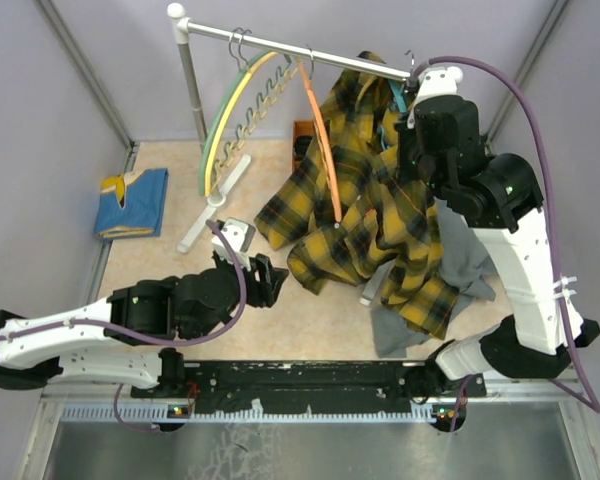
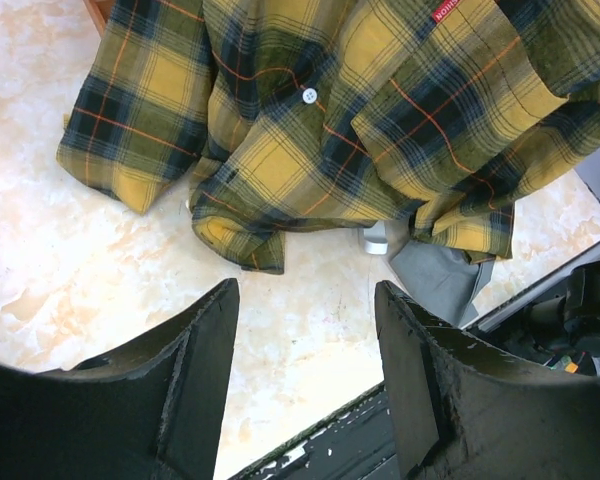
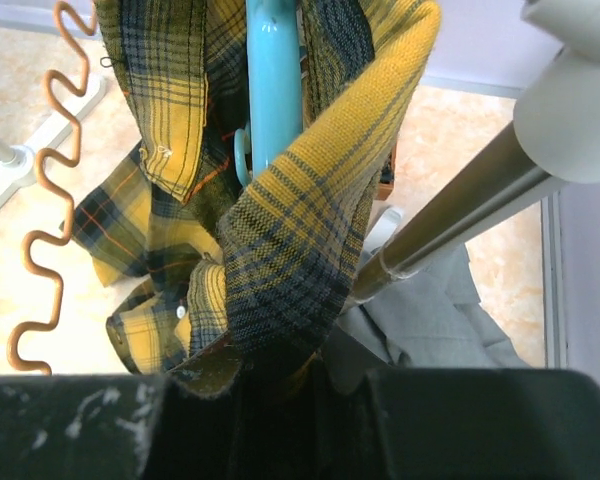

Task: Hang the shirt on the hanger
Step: Place the hanger at the clothesline, then adjust the shirt at the center of the board.

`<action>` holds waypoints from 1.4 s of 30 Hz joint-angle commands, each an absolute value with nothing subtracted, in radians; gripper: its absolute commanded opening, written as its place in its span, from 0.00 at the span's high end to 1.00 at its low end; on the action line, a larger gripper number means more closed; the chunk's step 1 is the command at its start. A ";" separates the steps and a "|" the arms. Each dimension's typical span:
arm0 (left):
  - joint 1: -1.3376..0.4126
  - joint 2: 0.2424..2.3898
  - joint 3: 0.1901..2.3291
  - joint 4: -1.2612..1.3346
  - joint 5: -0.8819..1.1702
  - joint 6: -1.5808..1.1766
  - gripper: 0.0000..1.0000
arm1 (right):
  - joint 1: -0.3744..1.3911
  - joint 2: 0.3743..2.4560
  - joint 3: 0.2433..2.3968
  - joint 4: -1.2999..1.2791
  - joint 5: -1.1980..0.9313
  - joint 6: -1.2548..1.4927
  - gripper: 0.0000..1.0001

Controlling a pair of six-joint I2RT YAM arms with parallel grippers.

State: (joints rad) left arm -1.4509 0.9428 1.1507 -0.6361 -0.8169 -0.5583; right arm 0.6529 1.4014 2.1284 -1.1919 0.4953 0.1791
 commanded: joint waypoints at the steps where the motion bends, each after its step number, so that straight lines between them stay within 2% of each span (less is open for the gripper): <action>1: -1.451 0.923 1.133 -0.632 -0.798 -0.583 0.37 | 0.597 1.406 2.161 -1.072 0.455 0.191 1.00; 5: -1.451 0.922 1.123 -0.634 -0.787 -0.597 0.37 | 0.595 1.395 2.091 -1.050 0.425 0.208 0.94; 9: -1.450 0.920 1.113 -0.636 -0.783 -0.610 0.37 | 0.596 1.371 2.013 -1.034 0.386 0.221 0.74; 13: -1.451 0.916 1.105 -0.639 -0.785 -0.618 0.36 | 0.595 1.319 1.972 -1.023 0.369 0.215 0.60; 17: -1.451 0.898 1.086 -0.637 -0.790 -0.634 0.35 | 0.595 1.199 1.905 -0.974 0.291 0.148 0.47; 21: -1.451 0.874 1.053 -0.627 -0.795 -0.652 0.32 | 0.596 1.017 1.759 -0.878 0.273 0.102 0.38; 30: -1.449 0.905 1.025 -0.591 -0.764 -0.652 0.28 | 0.596 0.664 1.443 -0.869 0.252 0.132 0.24; 36: -1.445 0.950 1.036 -0.572 -0.749 -0.641 0.27 | 0.596 0.424 1.151 -0.854 0.166 0.375 0.18; 42: -1.443 0.920 1.003 -0.534 -0.737 -0.646 0.27 | 0.595 0.243 0.888 -0.904 0.230 0.583 0.13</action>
State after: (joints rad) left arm -1.4502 0.9501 1.0275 -0.5930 -0.7536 -0.6434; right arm 0.5999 0.3122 0.9878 -0.9066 0.2081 0.4129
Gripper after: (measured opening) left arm 0.725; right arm 0.855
